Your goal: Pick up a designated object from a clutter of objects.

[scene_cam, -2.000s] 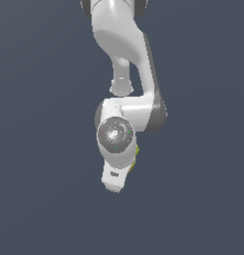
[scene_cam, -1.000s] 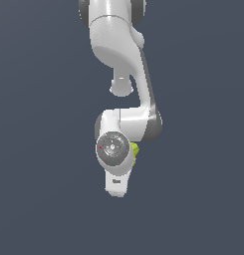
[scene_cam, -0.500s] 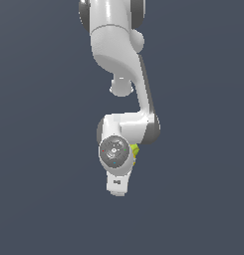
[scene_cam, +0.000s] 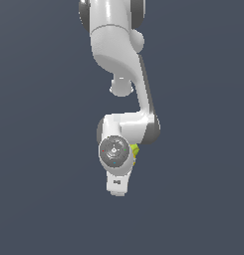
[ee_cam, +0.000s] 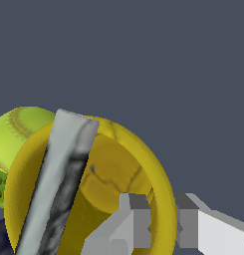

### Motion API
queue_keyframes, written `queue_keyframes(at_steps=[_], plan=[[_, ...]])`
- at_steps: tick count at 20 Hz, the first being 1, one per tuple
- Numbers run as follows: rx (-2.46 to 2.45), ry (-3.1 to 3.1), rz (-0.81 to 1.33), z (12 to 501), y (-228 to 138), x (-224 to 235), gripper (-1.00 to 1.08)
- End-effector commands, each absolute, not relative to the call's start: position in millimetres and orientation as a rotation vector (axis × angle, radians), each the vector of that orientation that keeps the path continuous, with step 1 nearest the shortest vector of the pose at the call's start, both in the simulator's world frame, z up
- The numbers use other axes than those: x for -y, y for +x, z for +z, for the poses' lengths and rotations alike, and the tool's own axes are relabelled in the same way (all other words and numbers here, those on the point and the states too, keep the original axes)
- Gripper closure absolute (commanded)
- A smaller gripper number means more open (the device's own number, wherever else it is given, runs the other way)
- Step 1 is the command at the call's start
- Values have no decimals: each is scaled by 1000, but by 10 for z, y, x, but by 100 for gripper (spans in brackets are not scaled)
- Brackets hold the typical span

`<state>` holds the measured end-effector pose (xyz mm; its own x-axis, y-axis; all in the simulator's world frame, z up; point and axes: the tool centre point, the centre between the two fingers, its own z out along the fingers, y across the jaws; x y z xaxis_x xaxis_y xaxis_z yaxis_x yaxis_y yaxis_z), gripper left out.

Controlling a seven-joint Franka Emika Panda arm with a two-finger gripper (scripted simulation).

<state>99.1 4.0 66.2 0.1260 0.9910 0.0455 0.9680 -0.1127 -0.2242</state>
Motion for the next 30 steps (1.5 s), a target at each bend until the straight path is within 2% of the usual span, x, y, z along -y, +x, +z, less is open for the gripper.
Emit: queue_keyframes(at_steps=[1,14,30], plan=[[1948,-2198,170,671,988,-43,108],[1948,-2199,172,1152,767,-124,108],[1949,-2199,174,2664,97,-383,108]])
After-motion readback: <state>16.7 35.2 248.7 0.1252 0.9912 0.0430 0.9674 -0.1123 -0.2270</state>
